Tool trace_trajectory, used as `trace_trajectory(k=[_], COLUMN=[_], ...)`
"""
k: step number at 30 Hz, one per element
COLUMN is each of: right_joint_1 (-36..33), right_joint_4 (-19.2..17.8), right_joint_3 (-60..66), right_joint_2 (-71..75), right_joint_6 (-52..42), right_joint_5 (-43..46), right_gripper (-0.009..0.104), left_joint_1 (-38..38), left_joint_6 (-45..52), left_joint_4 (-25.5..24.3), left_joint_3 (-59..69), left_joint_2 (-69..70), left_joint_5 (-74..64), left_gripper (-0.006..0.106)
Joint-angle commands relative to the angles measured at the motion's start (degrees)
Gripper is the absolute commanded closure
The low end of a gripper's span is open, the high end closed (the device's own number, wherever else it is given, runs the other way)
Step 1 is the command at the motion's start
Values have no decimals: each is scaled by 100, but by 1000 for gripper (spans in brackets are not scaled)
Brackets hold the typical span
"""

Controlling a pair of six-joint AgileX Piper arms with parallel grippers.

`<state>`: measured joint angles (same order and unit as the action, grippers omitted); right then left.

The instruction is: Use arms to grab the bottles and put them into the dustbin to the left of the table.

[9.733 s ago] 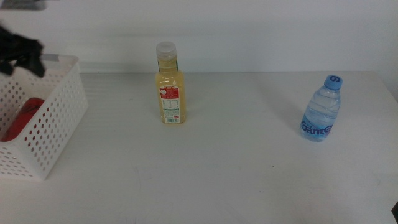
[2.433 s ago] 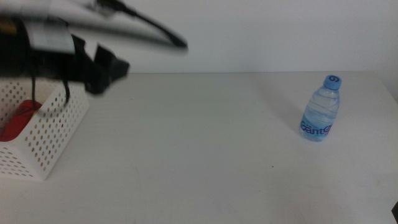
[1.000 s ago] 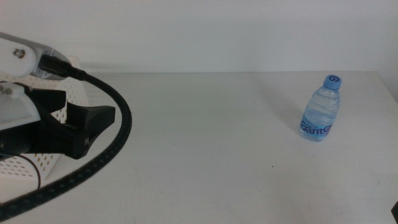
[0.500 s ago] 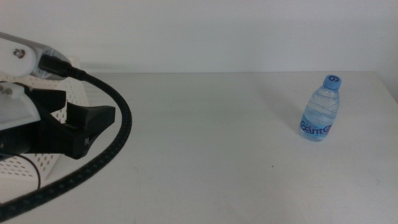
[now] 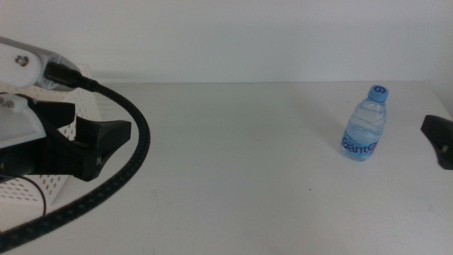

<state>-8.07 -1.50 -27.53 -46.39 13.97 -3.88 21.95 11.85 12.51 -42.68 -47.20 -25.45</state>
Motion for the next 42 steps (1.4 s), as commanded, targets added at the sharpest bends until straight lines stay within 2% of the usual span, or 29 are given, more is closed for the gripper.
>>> trace_trajectory(k=[1, 6, 12, 20, 22, 26, 29, 42], right_joint_1=[31, 31, 31, 31, 31, 31, 31, 31], right_joint_4=[-310, -477, -827, -757, -604, -265, -264, -93], right_joint_3=[102, 909, 1060, 1060, 1060, 1045, 955, -26], right_joint_2=[-149, -502, -1432, -2652, -2882, -3253, -3572, -4840], right_joint_6=[28, 9, -258, -1029, -1041, -1108, -1255, -1435], right_joint_5=[1077, 2909, 3599, 5123, 5400, 5787, 5948, 5963], right_gripper=[23, 23, 23, 21, 18, 7, -1, 0], left_joint_1=[17, 17, 17, 17, 17, 17, 17, 17], left_joint_6=[-48, -48, -48, -48, -48, -48, -48, -48], left_joint_4=[90, 90, 90, 90, 90, 90, 90, 90], left_joint_3=[-153, -153, -153, -153, -153, -153, -153, -153], left_joint_2=[38, 38, 38, 38, 38, 38, 38, 38], left_joint_5=[367, 372, 372, 372, 372, 372, 372, 372], left_gripper=[10, 10, 10, 10, 10, 10, 10, 10])
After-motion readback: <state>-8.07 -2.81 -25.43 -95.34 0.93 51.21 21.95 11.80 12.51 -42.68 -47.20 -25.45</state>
